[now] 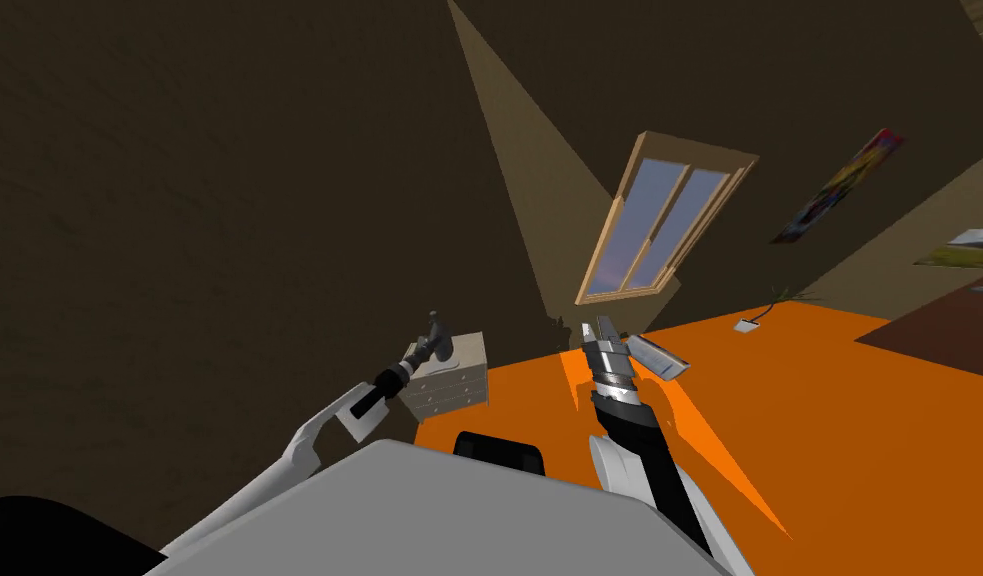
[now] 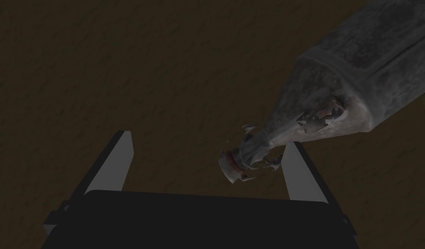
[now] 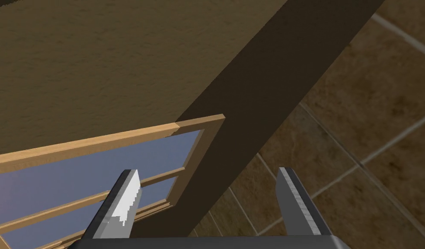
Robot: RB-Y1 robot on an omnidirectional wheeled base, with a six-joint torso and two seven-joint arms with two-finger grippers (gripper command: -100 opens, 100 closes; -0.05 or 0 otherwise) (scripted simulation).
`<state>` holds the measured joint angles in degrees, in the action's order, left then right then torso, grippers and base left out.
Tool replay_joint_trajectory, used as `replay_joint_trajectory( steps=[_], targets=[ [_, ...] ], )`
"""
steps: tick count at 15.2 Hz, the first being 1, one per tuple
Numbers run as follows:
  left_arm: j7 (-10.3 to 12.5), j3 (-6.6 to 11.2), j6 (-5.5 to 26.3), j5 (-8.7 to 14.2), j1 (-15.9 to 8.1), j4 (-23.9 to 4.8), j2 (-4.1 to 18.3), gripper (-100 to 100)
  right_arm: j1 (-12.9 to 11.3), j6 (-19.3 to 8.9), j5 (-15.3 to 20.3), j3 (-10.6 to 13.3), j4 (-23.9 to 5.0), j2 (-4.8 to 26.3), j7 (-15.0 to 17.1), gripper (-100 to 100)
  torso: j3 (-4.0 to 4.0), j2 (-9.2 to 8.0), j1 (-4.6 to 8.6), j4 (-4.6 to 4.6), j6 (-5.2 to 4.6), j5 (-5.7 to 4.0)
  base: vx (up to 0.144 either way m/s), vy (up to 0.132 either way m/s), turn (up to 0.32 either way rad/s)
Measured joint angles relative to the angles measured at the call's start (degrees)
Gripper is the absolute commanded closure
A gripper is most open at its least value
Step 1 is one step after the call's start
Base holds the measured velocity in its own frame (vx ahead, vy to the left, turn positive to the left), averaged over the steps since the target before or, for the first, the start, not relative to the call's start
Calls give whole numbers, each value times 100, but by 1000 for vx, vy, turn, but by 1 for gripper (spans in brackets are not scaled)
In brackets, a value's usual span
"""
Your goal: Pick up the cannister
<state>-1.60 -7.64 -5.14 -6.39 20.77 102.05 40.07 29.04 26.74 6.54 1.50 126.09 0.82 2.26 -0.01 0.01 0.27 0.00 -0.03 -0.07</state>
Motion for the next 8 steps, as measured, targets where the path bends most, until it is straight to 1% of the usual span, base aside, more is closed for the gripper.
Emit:
replay_joint_trajectory(
  steps=[3, 4, 5, 6, 8],
  targets=[
    [5, -45, 273, -19, -21, -194, 263, -100, 0, 0, 0, 0, 0, 0, 0, 0, -1, 2, -8, 0, 2, 1, 23, -42, -135],
    [18, -64, 324, -14, -72, -352, 377, -100, 0, 0, 0, 0, 0, 0, 0, 0, -2, 4, -12, 1, 0, 3, 19, -37, -125],
    [26, -71, 399, -16, -73, -396, 456, -100, 0, 0, 0, -1, 0, 0, 0, 0, -1, 3, -12, 0, 2, 2, 30, -34, -141],
    [49, -76, 514, 2, -71, -420, 601, -100, 0, 0, 0, 0, 0, 0, 0, 0, -2, 4, -13, 0, 1, 2, 35, -32, -126],
    [80, -101, 682, 11, -110, -565, 803, -100, 0, 0, 0, 0, 0, 0, 0, 0, -3, 5, -11, 1, 0, 2, 23, -35, -141]
  ],
)
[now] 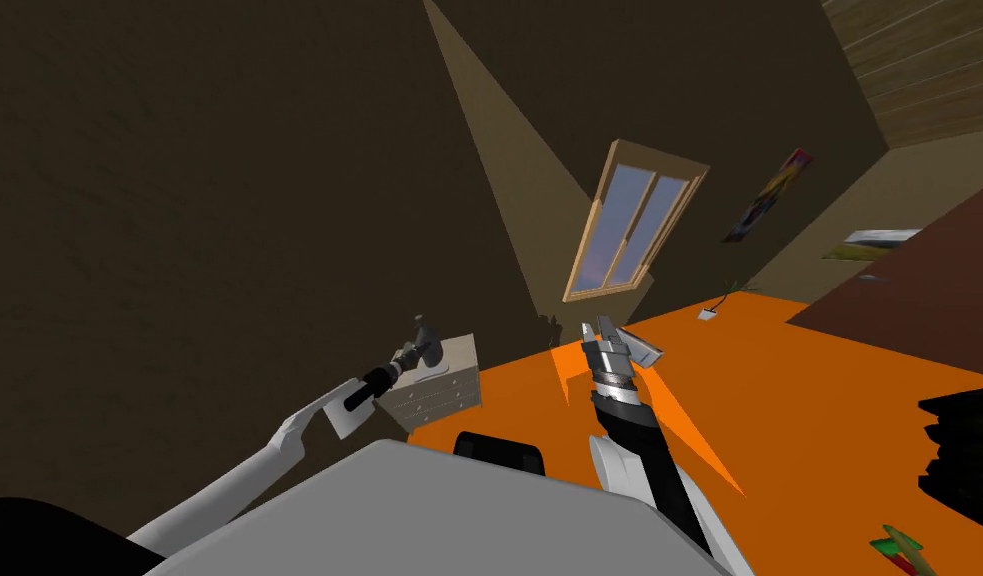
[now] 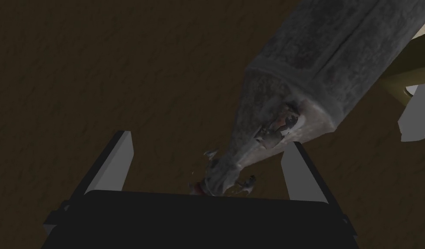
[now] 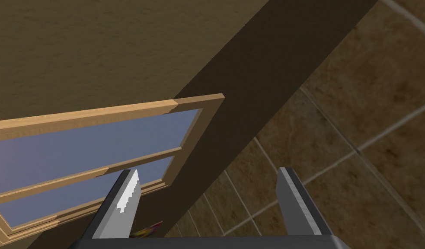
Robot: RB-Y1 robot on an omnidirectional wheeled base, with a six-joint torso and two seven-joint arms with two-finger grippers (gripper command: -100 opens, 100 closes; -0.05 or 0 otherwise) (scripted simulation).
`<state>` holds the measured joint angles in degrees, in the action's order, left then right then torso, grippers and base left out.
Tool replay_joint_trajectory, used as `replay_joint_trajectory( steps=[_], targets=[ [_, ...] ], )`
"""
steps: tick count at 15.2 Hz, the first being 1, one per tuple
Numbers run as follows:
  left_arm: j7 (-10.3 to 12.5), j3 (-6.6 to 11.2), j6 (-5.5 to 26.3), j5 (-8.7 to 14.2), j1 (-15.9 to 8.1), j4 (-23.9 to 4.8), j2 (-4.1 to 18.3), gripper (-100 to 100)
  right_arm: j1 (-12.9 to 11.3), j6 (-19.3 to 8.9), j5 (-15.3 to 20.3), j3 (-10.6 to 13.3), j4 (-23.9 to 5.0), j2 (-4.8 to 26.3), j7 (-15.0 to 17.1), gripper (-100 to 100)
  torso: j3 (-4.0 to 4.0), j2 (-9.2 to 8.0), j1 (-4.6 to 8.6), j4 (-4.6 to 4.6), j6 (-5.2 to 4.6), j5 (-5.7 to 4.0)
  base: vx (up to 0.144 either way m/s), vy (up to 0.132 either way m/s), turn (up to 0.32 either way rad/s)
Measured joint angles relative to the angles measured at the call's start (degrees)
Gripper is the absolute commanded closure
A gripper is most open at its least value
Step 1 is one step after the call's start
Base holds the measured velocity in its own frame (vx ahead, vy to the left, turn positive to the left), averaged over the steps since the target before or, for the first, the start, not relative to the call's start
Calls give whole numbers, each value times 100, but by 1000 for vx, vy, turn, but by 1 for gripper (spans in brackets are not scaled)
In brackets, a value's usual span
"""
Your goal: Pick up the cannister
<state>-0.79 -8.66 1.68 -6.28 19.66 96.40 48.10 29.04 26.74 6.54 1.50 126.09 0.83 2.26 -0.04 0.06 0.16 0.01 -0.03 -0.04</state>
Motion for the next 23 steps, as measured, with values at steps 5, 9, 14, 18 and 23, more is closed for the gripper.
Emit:
replay_joint_trajectory(
  steps=[5, 9, 14, 18, 23],
  targets=[
    [57, -81, 340, 20, -137, -495, 509, -100, 0, 0, 0, 0, 0, 0, 0, 0, -3, 5, 1, 1, -2, -1, 38, -42, -169],
    [86, -90, 671, -10, -145, -829, 877, -100, 0, 0, 0, 0, 0, 0, 0, 0, -4, 7, 1, 1, 0, -1, 44, -36, -149],
    [155, -153, 1057, -10, -264, -1315, 1413, -100, 0, 0, 0, 0, 0, 0, 0, 0, -7, 12, 7, 2, -1, -2, 54, -44, -178],
    [196, -232, 1334, 42, -366, -1507, 1756, -100, 0, 0, 0, 0, 0, 0, 0, 0, -1, 3, 3, 0, 1, -2, 30, -24, -99],
    [49, -127, 1029, -34, -162, -1458, 1709, -100, 3, 0, 0, -2, 0, 1, 0, 0, -18, 38, -38, 3, 16, -1, 129, 40, 149]
  ],
)
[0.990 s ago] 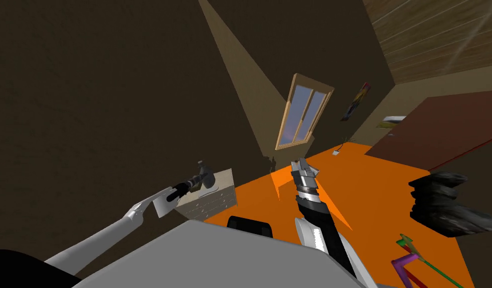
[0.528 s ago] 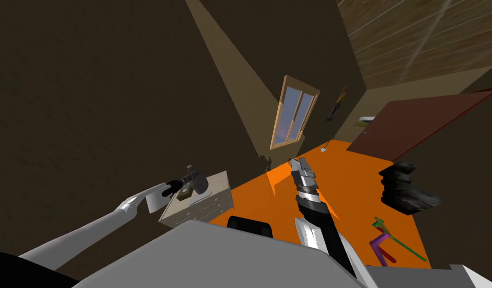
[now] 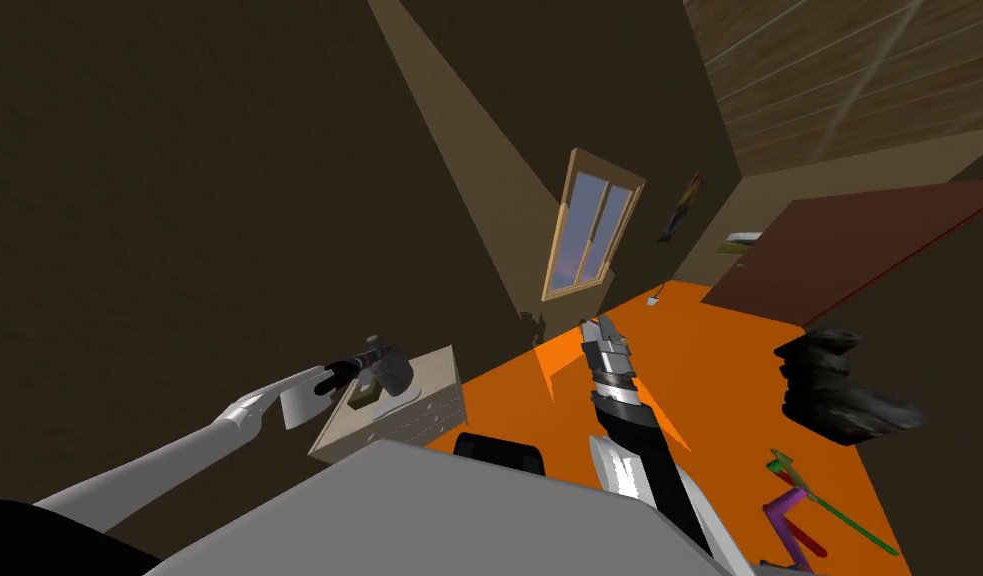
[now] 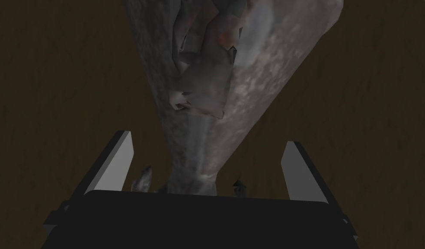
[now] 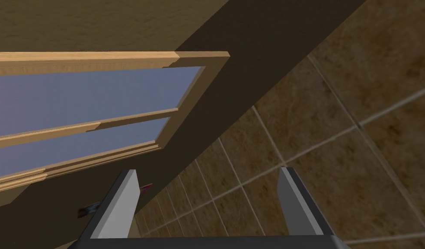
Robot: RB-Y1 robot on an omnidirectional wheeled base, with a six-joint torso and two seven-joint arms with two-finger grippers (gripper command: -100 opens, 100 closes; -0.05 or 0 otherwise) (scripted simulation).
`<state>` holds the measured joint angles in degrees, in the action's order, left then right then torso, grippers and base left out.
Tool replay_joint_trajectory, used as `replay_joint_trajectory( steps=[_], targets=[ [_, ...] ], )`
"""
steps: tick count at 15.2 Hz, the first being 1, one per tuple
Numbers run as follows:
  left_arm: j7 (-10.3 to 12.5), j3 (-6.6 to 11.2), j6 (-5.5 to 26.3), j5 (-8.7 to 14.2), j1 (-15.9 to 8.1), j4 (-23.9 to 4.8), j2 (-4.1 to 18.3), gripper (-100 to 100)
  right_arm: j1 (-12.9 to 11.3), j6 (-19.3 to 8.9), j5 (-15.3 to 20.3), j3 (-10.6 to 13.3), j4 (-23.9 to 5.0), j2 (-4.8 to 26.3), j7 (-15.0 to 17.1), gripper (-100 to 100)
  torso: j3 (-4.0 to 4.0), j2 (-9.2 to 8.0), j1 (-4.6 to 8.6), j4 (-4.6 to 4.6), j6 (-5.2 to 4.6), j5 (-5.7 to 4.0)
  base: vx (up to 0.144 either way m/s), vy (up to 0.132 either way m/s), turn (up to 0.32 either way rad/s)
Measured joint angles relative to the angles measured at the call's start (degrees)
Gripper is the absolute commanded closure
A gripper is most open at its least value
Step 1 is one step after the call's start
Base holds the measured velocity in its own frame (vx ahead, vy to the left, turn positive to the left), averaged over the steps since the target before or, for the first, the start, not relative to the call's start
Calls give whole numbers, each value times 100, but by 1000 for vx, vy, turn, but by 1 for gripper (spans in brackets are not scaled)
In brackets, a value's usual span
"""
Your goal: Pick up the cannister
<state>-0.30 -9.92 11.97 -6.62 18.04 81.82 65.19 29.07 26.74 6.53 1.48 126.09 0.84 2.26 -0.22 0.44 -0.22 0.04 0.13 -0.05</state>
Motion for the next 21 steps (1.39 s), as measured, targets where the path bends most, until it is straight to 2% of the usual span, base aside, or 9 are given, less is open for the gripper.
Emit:
replay_joint_trajectory(
  steps=[3, 6, 8, 11, 12, 17, 21],
  targets=[
    [-78, 75, -167, -43, 118, 30, -26, -100, -1, 0, 0, 1, 0, -1, 0, 0, -9, 13, 0, 3, -22, 6, 102, -12, 79],
    [-134, 120, -287, -73, 186, 58, -50, -100, 1, 0, 0, 1, 0, -1, 0, 0, -15, 23, 28, 6, -13, 2, 133, -85, 324],
    [-216, 189, -463, -119, 305, 100, -88, -100, 2, 0, 0, 0, 0, -1, 0, 0, -31, 52, 28, 12, -9, -1, 235, -57, 268],
    [-331, 270, -719, -175, 443, 133, -132, -100, 0, 0, 0, 1, 0, -1, 0, 0, -18, 25, 26, 9, -10, 1, 80, -74, 199],
    [-350, 277, -756, -182, 458, 138, -139, 100, -1, 0, 0, 1, 0, -1, 0, 0, -9, 9, 18, 5, -15, 1, 10, -21, 29],
    [-353, 275, -758, -183, 462, 135, -138, 100, -3, 0, 0, 1, 0, 0, 0, 0, 4, -12, -16, -2, -24, 12, -1, 2, -10],
    [-284, 214, -628, -145, 375, 81, -117, 100, -5, -1, 0, 1, 0, 0, 0, 0, 12, -19, -49, -14, -59, 12, -86, 69, -260]
  ],
)
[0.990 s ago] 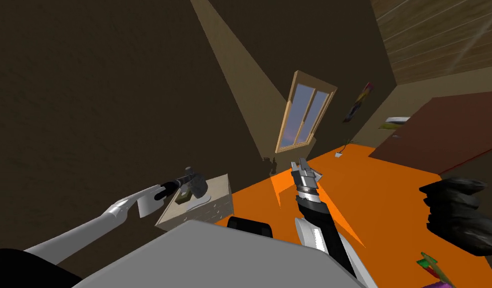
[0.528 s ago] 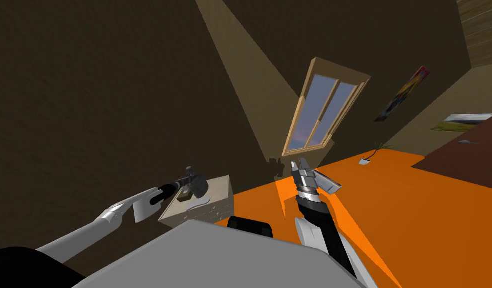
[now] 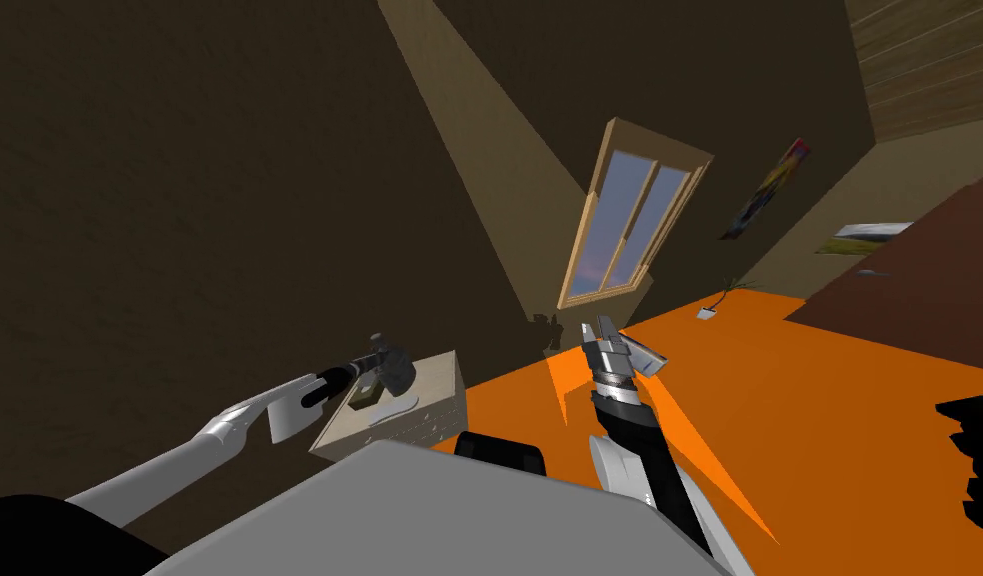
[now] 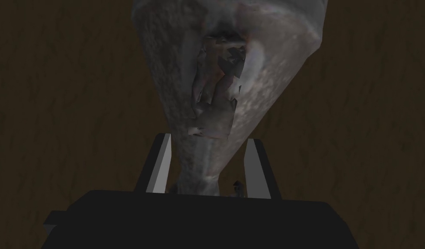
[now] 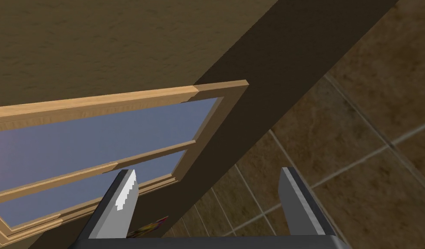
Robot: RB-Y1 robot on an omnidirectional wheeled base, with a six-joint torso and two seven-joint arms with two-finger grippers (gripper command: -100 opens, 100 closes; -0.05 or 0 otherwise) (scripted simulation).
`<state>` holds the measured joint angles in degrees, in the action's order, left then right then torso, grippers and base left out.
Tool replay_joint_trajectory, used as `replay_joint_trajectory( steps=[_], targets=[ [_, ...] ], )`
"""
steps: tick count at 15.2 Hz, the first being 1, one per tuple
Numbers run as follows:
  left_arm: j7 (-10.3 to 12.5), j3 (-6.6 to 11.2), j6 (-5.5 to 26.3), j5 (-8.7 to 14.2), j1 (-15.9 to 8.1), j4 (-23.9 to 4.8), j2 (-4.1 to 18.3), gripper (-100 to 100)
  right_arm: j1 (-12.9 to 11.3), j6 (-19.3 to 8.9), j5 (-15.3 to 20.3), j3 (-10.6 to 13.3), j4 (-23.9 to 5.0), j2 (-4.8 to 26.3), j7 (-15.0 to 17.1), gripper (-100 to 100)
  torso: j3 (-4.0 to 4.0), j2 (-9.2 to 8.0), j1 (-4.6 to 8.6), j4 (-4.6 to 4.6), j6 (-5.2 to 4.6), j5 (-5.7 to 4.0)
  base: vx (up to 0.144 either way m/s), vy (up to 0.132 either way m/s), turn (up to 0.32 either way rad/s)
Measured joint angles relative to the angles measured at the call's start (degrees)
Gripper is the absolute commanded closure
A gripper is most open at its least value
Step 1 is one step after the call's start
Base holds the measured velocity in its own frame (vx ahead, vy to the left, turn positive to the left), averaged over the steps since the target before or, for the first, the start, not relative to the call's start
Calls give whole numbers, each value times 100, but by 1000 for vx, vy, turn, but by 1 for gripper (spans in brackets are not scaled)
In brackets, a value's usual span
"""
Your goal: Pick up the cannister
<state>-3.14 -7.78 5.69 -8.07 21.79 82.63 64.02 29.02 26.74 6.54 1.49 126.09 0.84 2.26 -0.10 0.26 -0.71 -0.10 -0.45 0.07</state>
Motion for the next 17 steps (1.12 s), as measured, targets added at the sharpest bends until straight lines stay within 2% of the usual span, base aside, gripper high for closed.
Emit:
replay_joint_trajectory(
  steps=[3, 8, 15, 17],
  targets=[
    [129, -97, 276, 70, -189, -47, 65, 100, -1, 0, 0, 0, 0, 0, 0, 0, 16, -26, -3, -8, -5, 1, -185, 48, -248],
    [312, -228, 701, 157, -392, -82, 135, 100, 2, 0, 0, 0, 0, 0, 0, 0, -13, 33, 27, -3, 6, -17, 2, -4, -31],
    [328, -235, 726, 167, -428, -102, 144, 100, 2, 0, 0, 0, 0, 0, 0, 0, -8, 23, 21, -3, 20, -18, 1, 1, 23],
    [371, -220, 716, 212, -344, 32, 289, 100, 4, 0, 0, -1, 0, 0, 0, 0, -7, 28, 35, -10, 31, -35, 41, -30, 160]
  ],
)
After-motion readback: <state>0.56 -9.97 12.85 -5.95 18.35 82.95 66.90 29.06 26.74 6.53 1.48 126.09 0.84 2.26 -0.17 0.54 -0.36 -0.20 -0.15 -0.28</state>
